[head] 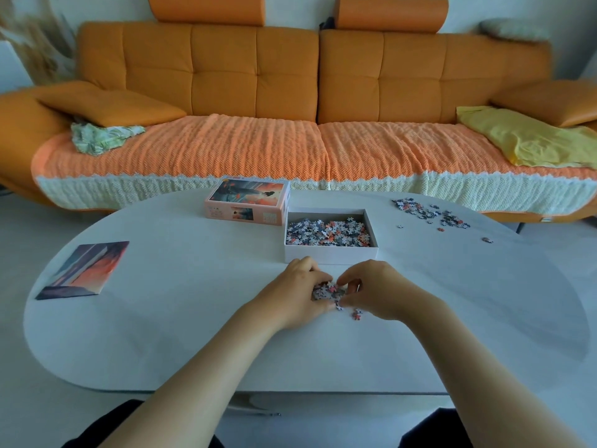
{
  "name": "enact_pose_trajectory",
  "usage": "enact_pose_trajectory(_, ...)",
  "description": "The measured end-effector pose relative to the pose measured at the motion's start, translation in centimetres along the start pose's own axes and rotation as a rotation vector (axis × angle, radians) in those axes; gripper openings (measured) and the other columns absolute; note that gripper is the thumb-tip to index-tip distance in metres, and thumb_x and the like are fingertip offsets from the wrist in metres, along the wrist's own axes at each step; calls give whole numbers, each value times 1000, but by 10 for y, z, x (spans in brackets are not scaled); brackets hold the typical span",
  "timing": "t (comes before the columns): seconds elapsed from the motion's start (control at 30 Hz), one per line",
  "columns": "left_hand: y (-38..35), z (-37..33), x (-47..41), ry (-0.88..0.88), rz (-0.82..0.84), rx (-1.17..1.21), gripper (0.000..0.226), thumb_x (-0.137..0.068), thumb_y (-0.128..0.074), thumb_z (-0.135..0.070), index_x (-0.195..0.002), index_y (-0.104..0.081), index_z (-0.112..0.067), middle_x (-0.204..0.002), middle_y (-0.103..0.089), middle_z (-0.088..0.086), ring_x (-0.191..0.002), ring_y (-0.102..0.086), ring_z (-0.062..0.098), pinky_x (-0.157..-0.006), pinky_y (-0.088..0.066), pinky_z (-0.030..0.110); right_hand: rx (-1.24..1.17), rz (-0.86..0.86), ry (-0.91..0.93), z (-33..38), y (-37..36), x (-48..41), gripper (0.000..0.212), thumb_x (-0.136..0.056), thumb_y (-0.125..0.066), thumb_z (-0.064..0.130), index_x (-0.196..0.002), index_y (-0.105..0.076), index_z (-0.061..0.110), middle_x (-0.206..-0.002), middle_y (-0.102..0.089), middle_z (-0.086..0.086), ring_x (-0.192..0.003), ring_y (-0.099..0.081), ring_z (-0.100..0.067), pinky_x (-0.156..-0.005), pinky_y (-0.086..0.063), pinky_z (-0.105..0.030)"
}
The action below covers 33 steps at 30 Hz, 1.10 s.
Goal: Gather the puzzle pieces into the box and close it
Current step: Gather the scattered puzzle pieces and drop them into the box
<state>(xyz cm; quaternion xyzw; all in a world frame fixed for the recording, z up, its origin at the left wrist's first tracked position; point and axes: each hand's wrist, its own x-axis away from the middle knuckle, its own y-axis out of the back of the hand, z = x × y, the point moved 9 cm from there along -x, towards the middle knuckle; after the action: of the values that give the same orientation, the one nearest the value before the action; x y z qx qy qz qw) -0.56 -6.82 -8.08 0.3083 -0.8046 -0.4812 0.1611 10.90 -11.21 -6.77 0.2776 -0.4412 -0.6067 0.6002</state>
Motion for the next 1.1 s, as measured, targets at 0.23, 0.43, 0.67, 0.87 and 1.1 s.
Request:
enact_pose_trajectory(0.23,13,26,8,61,108,-17,76,-78,-70,-55,-144,-40,-31,-123,-40,-13,-120,-36,4,-102,-37,27,6,95,-42,-9,3,-1,46,-77,-77,35,-120,-61,30,-82,-63,15,-74,-61,-4,-68,-50,-20)
enact_pose_trajectory(0.43,21,39,17,75,141,-36,50,-84,-72,-35,-131,-57,-32,-104,-48,-13,-91,-53,4,-86,-44,22,5,133,-56,-10,0,-2,38,-74,-81,23,-108,-66,26,-73,-70,12,-59,-67,-6,-63,-57,-24)
enact_pose_trajectory(0.67,24,27,9,67,72,-3,52,-85,-73,-30,-134,-57,-23,-104,-57,-10,-85,-54,5,-78,-42,19,-52,-6,-51,6,1,-10,22,-85,-69,28,-106,-65,26,-85,-63,10,-69,-63,-12,-57,-46,-20)
enact_pose_trajectory(0.87,9,32,14,122,207,-90,87,-78,-70,-54,-150,-29,-24,-133,-35,-7,-111,-47,12,-97,-43,30,136,84,-38,5,-9,-9,72,-75,-76,51,-138,-48,31,-124,-45,3,-106,-54,-18,-90,-47,-31)
enact_pose_trajectory(1.1,16,19,3,84,109,-21,31,-86,-70,-34,-115,-64,-25,-106,-45,-3,-96,-55,16,-87,-46,33,15,13,10,32,-11,-14,38,-76,-78,27,-113,-70,21,-102,-60,-1,-80,-63,-18,-57,-55,-27)
